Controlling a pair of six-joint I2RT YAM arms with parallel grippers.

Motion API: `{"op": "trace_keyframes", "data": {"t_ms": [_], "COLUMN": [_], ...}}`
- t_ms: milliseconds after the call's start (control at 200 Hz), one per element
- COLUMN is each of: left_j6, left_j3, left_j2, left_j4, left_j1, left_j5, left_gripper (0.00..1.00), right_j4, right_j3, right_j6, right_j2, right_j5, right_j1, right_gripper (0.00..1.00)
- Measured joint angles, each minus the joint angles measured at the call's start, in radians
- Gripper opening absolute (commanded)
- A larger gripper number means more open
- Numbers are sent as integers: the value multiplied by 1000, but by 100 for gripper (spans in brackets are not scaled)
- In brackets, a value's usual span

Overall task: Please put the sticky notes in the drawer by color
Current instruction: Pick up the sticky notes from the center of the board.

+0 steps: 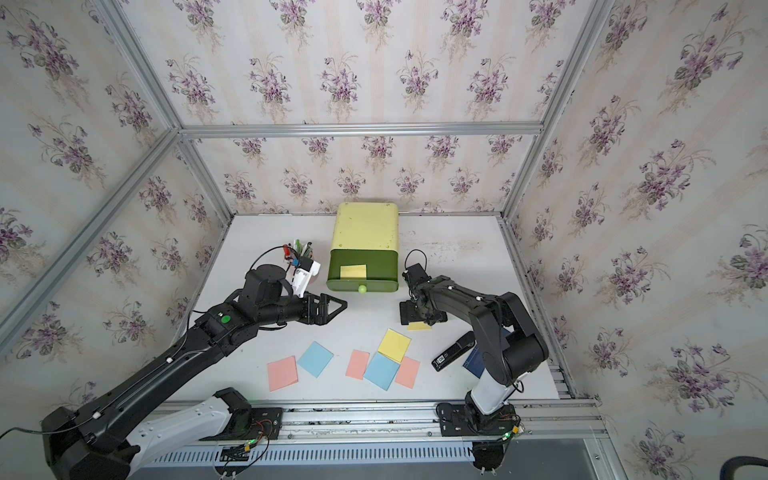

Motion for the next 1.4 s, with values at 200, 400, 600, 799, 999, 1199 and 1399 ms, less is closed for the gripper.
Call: {"op": "trace_keyframes", "data": {"t_ms": [200,400,600,799,999,1199,1399], "left_j6": [0,0,1,5,0,-4,-11], "left_j3": [-2,-2,-3,-1,4,16,17], "left_j2": [5,5,5,5,-4,-38,-32], "left_j4": [0,-1,-7,-21,-35,-51,-51], "left_j1": [0,0,0,0,0,0,0], "left_j5": [-5,-5,-6,-6,5,9,10], "left_gripper": [100,100,100,100,100,100,100], "right_j4": [5,46,90,95,-18,-76,-171], "right_j3": [2,-2,-11,-13,21,81,187], "right_j6": [0,-6,-20,-25,-22,-23,-23], "right_j2": [11,16,14,-5,-71,-145,-219], "right_j5": [-1,3,11,6,-71,-97,-101], "right_j1": [3,2,-15,-18,-42,-75,-76], "right_gripper": [88,74,66,65,64,64,67]}}
